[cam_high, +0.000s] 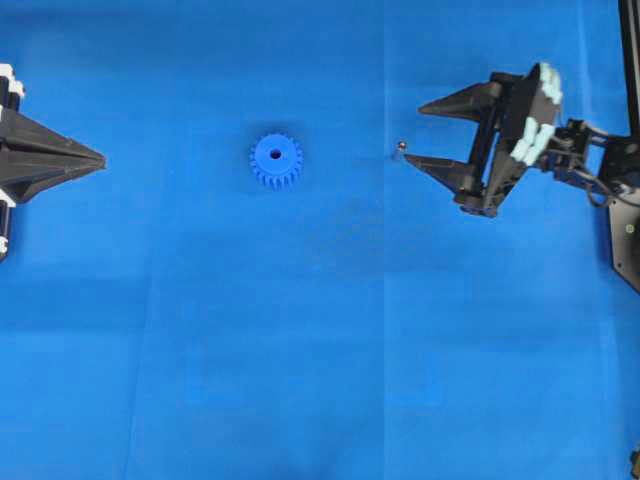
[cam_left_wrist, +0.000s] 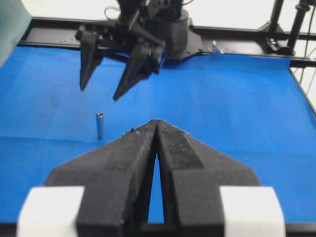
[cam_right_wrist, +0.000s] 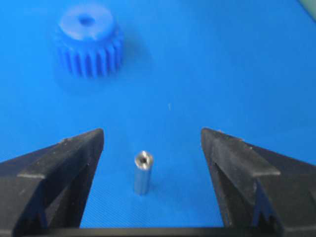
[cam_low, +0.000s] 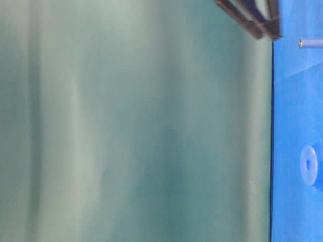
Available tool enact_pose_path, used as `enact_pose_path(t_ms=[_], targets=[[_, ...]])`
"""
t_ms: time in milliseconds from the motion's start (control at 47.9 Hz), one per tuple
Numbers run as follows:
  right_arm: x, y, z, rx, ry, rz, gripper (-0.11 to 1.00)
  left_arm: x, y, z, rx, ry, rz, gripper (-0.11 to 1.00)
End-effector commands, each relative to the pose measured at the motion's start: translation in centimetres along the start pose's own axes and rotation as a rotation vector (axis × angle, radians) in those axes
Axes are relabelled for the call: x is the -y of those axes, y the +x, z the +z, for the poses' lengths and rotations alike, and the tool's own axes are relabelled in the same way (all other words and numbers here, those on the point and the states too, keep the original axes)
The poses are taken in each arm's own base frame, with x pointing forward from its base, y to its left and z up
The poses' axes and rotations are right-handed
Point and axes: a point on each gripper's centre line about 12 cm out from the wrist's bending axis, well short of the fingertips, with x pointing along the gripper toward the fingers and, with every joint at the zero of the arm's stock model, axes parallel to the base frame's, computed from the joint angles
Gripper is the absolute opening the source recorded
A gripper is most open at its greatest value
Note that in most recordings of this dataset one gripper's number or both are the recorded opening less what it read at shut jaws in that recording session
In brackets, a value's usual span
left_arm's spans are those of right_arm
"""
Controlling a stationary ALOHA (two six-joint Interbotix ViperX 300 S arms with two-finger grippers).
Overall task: Insert the shaft placed at a random location into the center hole of the small gear at another random location.
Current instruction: 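Move the right gripper over the silver shaft and close on it, then lift the shaft with the right gripper and carry it left over the blue gear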
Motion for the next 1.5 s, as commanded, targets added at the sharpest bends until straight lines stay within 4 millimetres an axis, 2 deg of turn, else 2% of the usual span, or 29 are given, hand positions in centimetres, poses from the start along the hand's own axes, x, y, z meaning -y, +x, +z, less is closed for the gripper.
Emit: enact_pose_path(t_ms=[0, 250, 647, 751, 918, 1001, 1335, 1481], targets=[[0.2, 0.9, -0.3, 0.01, 0.008, -0.015, 0.67, -0.2, 0.1, 0.4, 0.017, 0.002, 0.01, 0.0], [-0.2, 2.4, -1.3, -0.021, 0.011, -0.012, 0.66, -0.3, 0.0, 0.1, 0.01, 0.0, 0.016, 0.0], [-0.4, 3.0, -1.7, -0.035, 0.007, -0.008, 0.63, -0.4, 0.0, -0.2, 0.002, 0.0, 0.02, 0.0], [-0.7, 3.1, -1.8, -0.042, 0.004, 0.001, 0.54, -0.4, 0.0, -0.2, 0.002, 0.0, 0.02, 0.0], [-1.0, 3.1, -2.0, -0.049, 0.0, 0.01, 0.16, -0.4, 0.0, -0.2, 0.002, 0.0, 0.023, 0.0], [-1.0, 3.1, -2.0, -0.049, 0.0, 0.01, 0.03, -0.4, 0.0, -0.4, -0.002, -0.001, 0.023, 0.0], [-1.0, 3.1, -1.9, -0.057, 0.002, 0.01, 0.02, -0.4, 0.0, -0.4, -0.002, -0.006, 0.023, 0.0], [-1.3, 2.9, -0.8, -0.059, 0.008, 0.019, 0.02, -0.4, 0.0, -0.4, -0.004, -0.006, 0.023, 0.0]])
